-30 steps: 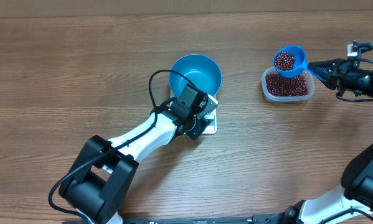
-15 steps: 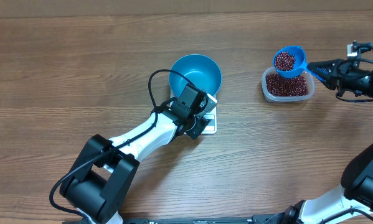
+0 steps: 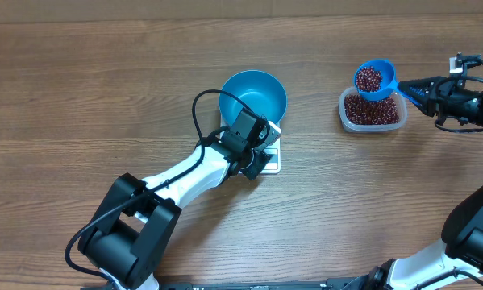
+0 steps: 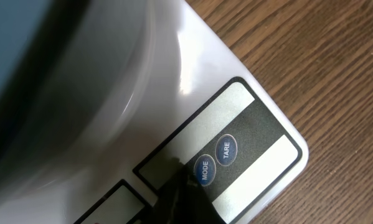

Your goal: Scoop item into bowl and weigh 150g on scale

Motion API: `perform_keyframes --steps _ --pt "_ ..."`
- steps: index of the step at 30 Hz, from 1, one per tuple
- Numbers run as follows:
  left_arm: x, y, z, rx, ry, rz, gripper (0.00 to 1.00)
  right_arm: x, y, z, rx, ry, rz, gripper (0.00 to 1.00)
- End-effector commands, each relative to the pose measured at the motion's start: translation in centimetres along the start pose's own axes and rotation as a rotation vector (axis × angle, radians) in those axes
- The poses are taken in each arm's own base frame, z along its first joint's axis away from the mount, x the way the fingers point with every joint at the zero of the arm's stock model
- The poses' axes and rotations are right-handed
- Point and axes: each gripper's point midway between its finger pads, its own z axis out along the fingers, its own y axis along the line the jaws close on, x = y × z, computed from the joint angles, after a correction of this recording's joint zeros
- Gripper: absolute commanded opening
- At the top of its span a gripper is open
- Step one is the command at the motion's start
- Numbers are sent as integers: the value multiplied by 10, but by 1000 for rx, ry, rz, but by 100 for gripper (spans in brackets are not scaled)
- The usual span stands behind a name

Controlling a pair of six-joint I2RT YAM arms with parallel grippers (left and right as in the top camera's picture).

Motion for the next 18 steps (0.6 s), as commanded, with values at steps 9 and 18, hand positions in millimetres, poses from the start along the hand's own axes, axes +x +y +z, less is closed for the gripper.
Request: perform_keyframes --steps 9,18 --pt "2 0 5 -6 10 -7 4 1 -1 0 -18 2 1 4" --pt "4 0 8 -6 14 -7 4 1 -1 0 -18 3 3 4"
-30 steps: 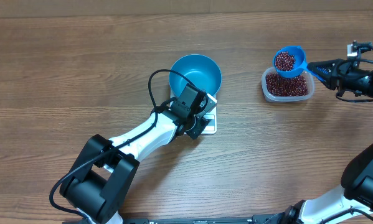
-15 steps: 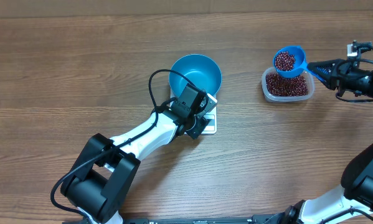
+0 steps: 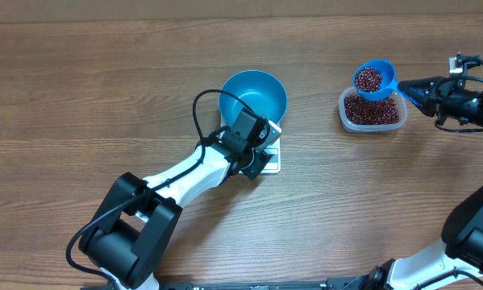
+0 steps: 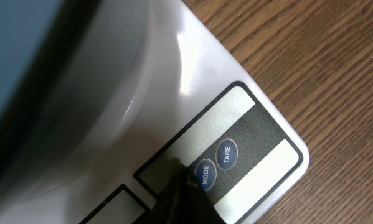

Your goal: Scoop item into bowl and weigh 150g on scale

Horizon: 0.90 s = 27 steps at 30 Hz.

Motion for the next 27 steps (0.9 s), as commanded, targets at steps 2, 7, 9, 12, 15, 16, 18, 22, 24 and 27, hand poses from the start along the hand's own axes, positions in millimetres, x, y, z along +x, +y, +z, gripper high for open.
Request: perform_keyframes --steps 2,7,9,12,15,16,18,22,24,27 --pt "5 0 7 -5 20 -7 4 0 -1 0 -18 1 0 4" --pt "5 0 8 -5 21 -7 4 0 -1 0 -18 1 0 4" --pt "6 0 8 -5 22 -7 4 0 -1 0 -18 1 0 4" --pt "6 0 8 -5 22 -8 4 0 -1 0 -18 1 -1 4" --pt "7 0 8 -6 25 -8 4 0 -1 0 -18 1 -1 4" --pt "7 0 8 -6 27 -8 4 0 -1 0 -18 2 0 4" --pt "8 0 8 -9 30 -9 4 1 -1 0 -17 3 3 4" --pt "9 1 9 -12 35 -14 4 2 -2 0 -13 5 6 4" --pt "9 1 9 -12 35 -16 4 2 -2 0 -10 6 8 4" --pt "9 1 9 -12 35 -16 4 2 -2 0 -10 6 9 4"
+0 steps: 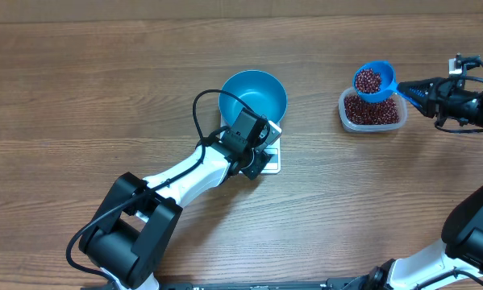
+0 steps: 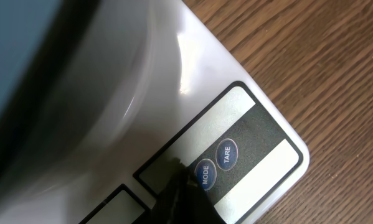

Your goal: Scoop item into bowl and weigh 150g on scale

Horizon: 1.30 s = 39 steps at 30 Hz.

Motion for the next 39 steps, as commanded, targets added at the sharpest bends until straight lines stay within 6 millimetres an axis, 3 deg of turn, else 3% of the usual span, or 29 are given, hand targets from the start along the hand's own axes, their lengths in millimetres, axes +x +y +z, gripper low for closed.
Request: perform_keyframes --steps 1,39 --pt "9 1 9 -11 34 -13 4 0 -1 0 -19 1 -3 4" --pt "16 3 15 -24 59 -22 4 0 -3 0 -8 0 -9 4"
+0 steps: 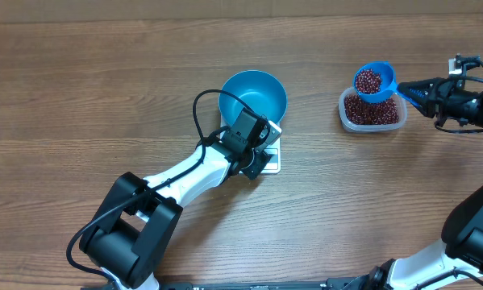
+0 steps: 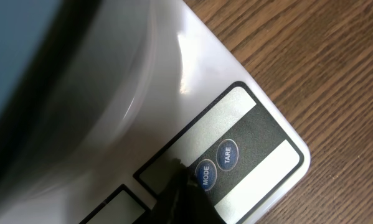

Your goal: Scoop item into bowl and weigh 150g on scale

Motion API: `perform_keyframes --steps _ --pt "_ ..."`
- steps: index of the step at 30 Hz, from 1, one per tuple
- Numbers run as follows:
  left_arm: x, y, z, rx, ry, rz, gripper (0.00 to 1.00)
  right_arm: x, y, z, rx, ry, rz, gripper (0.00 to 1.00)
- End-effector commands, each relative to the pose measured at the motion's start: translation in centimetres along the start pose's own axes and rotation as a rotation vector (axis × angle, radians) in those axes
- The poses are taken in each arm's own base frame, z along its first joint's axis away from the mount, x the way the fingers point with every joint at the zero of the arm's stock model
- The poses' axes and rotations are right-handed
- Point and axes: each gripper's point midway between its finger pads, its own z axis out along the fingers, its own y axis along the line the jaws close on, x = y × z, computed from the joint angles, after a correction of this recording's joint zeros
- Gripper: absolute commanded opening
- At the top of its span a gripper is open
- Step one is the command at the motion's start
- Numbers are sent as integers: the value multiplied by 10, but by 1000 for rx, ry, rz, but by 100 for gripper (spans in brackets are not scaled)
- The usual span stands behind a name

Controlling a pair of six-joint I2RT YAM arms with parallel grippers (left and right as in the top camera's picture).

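Note:
A blue bowl point(image 1: 253, 94) stands on the white scale point(image 1: 273, 163). My left gripper point(image 1: 256, 161) is down on the scale's front panel. In the left wrist view its dark fingertips point(image 2: 183, 200) are pressed together, and their tip touches the edge of the MODE button point(image 2: 205, 173), beside TARE point(image 2: 227, 154). The bowl's wall point(image 2: 18, 43) fills the upper left of that view. My right gripper point(image 1: 431, 89) is shut on the handle of a blue scoop point(image 1: 374, 79) full of red beans, held over the bean container point(image 1: 372, 111).
The left arm's black cable point(image 1: 199, 109) loops beside the bowl's left side. The bean container sits at the right of the wooden table point(image 1: 104, 97), apart from the scale. The scale's display point(image 2: 136, 208) is partly covered by the finger.
At the oldest moment my left fingertip lay at the MODE button and the right gripper held the loaded scoop over the container. A moment later the left wrist view had shifted slightly. Since then both arms have kept still.

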Motion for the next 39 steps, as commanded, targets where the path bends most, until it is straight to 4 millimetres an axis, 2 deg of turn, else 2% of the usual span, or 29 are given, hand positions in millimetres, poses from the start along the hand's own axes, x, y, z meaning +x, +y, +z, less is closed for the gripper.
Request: perform_keyframes --steps 1,39 --pt "15 3 14 -22 58 -21 4 0 -1 0 -15 1 -5 4" --pt "21 3 16 -23 81 -23 4 1 -2 0 -14 4 3 4"
